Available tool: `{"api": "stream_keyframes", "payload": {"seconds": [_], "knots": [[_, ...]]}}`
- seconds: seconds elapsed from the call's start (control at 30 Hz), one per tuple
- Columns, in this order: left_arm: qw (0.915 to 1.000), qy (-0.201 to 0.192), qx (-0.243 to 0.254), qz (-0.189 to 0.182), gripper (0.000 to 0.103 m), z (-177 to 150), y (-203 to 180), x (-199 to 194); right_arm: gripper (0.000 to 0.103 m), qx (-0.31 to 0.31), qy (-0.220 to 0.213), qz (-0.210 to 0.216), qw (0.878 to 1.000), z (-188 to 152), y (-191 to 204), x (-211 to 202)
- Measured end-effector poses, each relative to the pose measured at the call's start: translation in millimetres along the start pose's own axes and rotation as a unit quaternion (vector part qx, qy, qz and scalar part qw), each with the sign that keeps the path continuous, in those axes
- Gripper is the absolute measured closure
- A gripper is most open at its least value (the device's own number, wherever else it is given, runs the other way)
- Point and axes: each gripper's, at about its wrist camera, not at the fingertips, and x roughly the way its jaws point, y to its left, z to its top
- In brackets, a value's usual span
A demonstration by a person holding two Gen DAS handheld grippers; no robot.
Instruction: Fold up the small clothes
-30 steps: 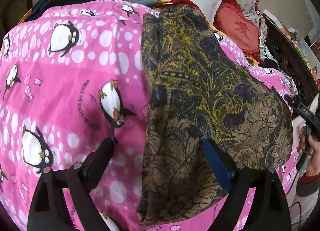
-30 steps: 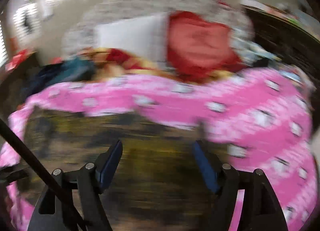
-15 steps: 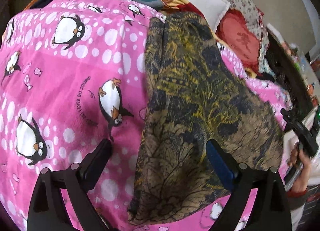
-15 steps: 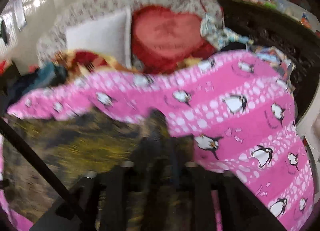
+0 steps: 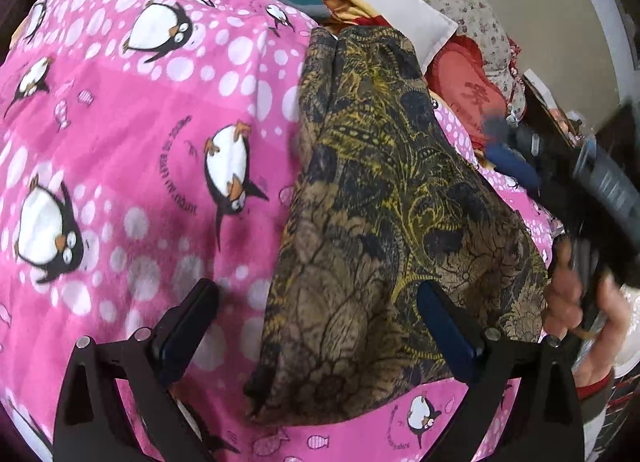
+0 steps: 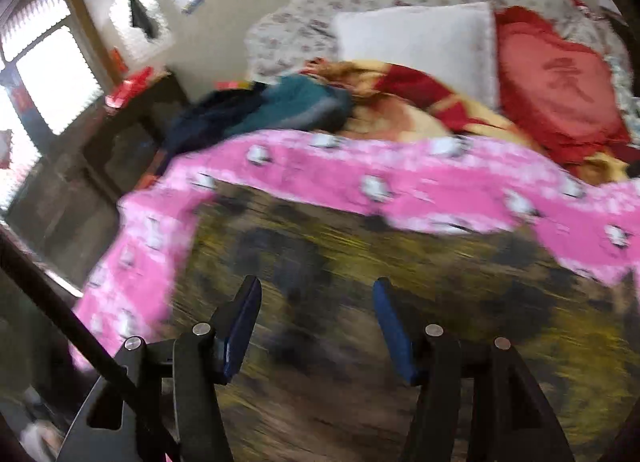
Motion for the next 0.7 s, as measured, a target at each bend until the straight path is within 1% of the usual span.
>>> {"api": "stream_keyframes", "payload": {"seconds": [0.03, 0.07, 0.1, 0.17, 0.23, 0.3, 0.33, 0.37, 0.4, 0.43, 0.47, 0.5, 0.53, 0.57, 0.6, 0.63, 0.67, 0.7], "knots": [[1.0000, -0.006, -0.004, -0.005, 0.004, -2.5, 2.1, -1.2, 0.021, -0.016, 0.003, 0.004, 1.000, 3.8, 17.4, 7.2], [0.9998, -0.013, -0.009, -0.010, 0.004, -4.7, 4.3, -2.5, 0.017, -0.031, 0.012, 0.004, 0.999, 7.7, 31.3, 16.9], [0.9995, -0.020, -0.015, -0.018, 0.003, -7.1, 6.6, -3.7, 0.016, -0.048, 0.028, -0.005, 0.998, 11.3, 47.5, 30.0], [0.9989, -0.030, -0.021, -0.030, 0.000, -11.3, 9.9, -4.7, 0.016, -0.068, 0.044, -0.027, 0.996, 14.3, 69.4, 53.0], [0.9985, -0.038, -0.013, -0.036, 0.000, -15.7, 11.3, -4.6, 0.016, -0.079, 0.060, -0.057, 0.993, 19.3, 83.5, 76.1], [0.9984, -0.040, -0.005, -0.039, 0.000, -17.3, 10.4, -3.8, 0.014, -0.082, 0.081, -0.075, 0.991, 21.1, 89.0, 96.5], [0.9983, -0.042, -0.005, -0.040, 0.000, -17.9, 10.6, -3.8, 0.013, -0.087, 0.095, -0.089, 0.988, 20.6, 91.5, 107.8], [0.9982, -0.043, -0.004, -0.042, 0.000, -18.4, 11.0, -3.6, 0.013, -0.094, 0.100, -0.105, 0.985, 19.3, 94.3, 114.1], [0.9981, -0.044, -0.002, -0.044, 0.000, -20.0, 11.9, -4.0, 0.015, -0.104, 0.095, -0.119, 0.983, 16.9, 95.9, 117.7], [0.9979, -0.044, -0.001, -0.048, 0.000, -21.7, 13.5, -5.1, 0.028, -0.117, 0.085, -0.128, 0.981, 14.6, 96.7, 119.6], [0.9975, -0.045, -0.002, -0.055, 0.000, -22.2, 15.3, -6.0, 0.032, -0.121, 0.079, -0.126, 0.981, 13.2, 94.2, 117.8], [0.9971, -0.046, -0.004, -0.060, 0.000, -22.5, 17.4, -6.5, 0.040, -0.117, 0.071, -0.116, 0.984, 12.7, 92.0, 113.8], [0.9964, -0.049, -0.010, -0.069, 0.000, -23.3, 20.0, -8.1, 0.056, -0.110, 0.062, -0.107, 0.986, 13.1, 87.7, 107.2], [0.9957, -0.052, -0.014, -0.076, 0.005, -24.0, 22.1, -10.1, 0.064, -0.104, 0.056, -0.092, 0.989, 13.3, 85.7, 100.1], [0.9956, -0.053, -0.015, -0.076, 0.014, -22.8, 23.4, -12.6, 0.080, -0.098, 0.052, -0.076, 0.991, 14.1, 84.0, 92.9], [0.9960, -0.050, -0.013, -0.073, 0.048, -22.6, 23.1, -14.3, 0.084, -0.090, 0.048, -0.063, 0.993, 15.1, 80.0, 83.9], [0.9969, -0.032, -0.007, -0.072, 0.088, -21.5, 20.0, -14.2, 0.087, -0.082, 0.043, -0.051, 0.994, 16.3, 77.3, 77.6], [0.9962, -0.016, -0.006, -0.085, 0.095, -20.2, 18.2, -14.6, 0.088, -0.072, 0.036, -0.035, 0.996, 18.3, 73.2, 69.2]]}}
